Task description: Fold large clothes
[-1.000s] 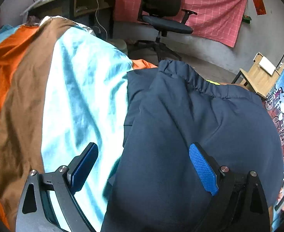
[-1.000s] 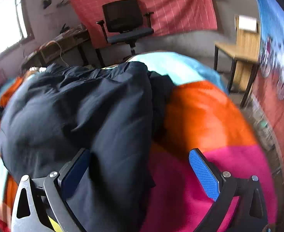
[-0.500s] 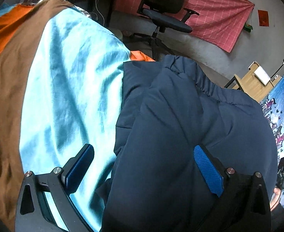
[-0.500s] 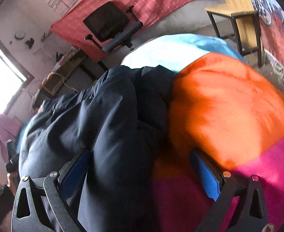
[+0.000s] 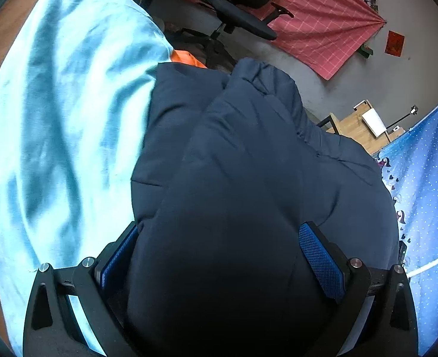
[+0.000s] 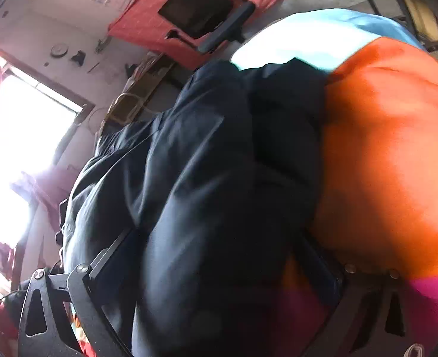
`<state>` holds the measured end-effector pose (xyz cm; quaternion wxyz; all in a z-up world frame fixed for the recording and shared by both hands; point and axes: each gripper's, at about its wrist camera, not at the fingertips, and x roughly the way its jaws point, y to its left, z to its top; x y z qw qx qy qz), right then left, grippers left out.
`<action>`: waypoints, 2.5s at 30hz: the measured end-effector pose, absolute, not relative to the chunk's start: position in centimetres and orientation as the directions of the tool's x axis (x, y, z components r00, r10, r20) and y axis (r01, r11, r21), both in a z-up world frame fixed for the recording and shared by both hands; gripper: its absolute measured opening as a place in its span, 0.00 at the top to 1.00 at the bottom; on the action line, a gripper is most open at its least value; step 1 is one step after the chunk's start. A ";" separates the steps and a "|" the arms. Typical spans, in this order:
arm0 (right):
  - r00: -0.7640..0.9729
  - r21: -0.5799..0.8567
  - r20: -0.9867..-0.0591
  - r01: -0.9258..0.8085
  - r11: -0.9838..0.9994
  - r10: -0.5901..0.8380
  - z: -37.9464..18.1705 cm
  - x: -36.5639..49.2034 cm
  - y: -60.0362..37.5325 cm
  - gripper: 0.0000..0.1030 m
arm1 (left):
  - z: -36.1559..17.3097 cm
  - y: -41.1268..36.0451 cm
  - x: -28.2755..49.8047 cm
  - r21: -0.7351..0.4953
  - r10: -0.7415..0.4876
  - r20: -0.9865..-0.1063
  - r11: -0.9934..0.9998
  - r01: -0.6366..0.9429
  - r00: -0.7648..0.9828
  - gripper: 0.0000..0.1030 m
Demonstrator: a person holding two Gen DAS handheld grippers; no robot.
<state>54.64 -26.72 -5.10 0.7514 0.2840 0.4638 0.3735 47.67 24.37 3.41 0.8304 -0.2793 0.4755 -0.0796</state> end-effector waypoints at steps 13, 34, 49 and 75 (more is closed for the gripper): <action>0.294 0.783 -0.524 -0.201 0.588 0.799 -5.1 55.1 -26.9 0.09 | 4.1 24.1 48.2 -0.525 -0.365 -0.764 0.831 -0.184 0.531 0.21; 0.492 0.604 -0.587 -0.262 0.752 0.643 3.2 50.7 -24.6 0.83 | 12.0 16.3 42.6 -0.360 -0.219 -0.706 0.930 -0.075 0.673 0.88; 0.526 0.506 -0.534 -0.428 0.749 0.662 13.6 43.6 -23.3 0.84 | 19.2 14.4 39.2 -0.399 -0.263 -0.666 0.916 -0.036 0.698 0.89; 0.434 0.493 -0.695 -0.294 0.819 0.574 7.0 42.4 -22.9 0.74 | 10.5 16.2 36.7 -0.305 -0.152 -0.812 0.934 -0.188 0.563 0.81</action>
